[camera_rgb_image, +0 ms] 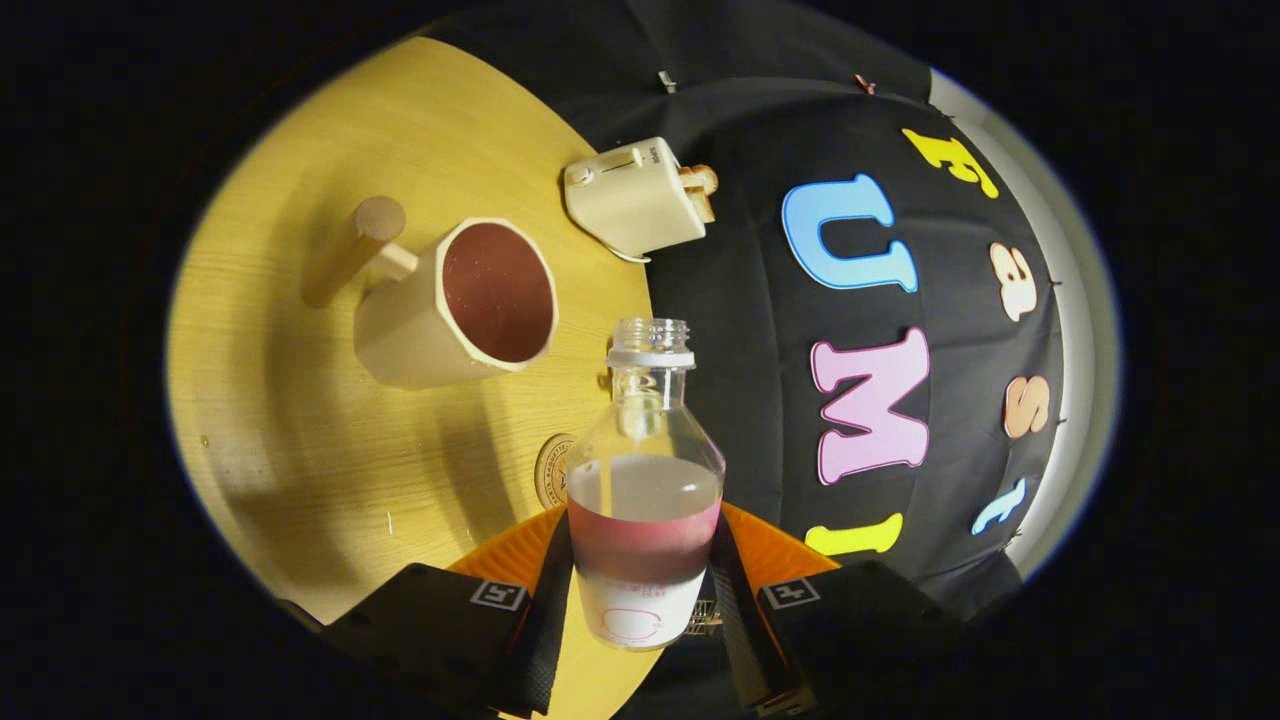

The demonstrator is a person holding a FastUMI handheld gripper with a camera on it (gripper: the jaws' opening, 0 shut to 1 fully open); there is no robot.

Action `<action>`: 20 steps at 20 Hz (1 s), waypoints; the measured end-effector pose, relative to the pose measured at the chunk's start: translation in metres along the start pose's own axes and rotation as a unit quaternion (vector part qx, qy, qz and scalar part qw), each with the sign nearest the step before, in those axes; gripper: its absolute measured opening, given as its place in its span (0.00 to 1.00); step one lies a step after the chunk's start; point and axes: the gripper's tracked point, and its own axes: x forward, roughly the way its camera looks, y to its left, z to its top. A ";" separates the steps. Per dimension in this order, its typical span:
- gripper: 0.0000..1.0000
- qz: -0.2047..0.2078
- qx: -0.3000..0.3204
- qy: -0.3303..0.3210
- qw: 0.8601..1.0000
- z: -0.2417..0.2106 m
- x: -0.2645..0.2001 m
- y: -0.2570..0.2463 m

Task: Take the bottle from table, then pour the juice into the cup, finally place the bottle on the coaster

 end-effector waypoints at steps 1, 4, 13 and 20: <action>0.70 0.003 -0.011 0.002 1.000 0.000 0.002 0.001; 0.70 0.007 -0.036 0.006 0.999 0.002 0.004 0.005; 0.70 0.007 -0.104 0.007 0.994 0.005 0.008 0.007; 0.70 0.004 -0.141 0.001 0.990 0.008 0.008 0.005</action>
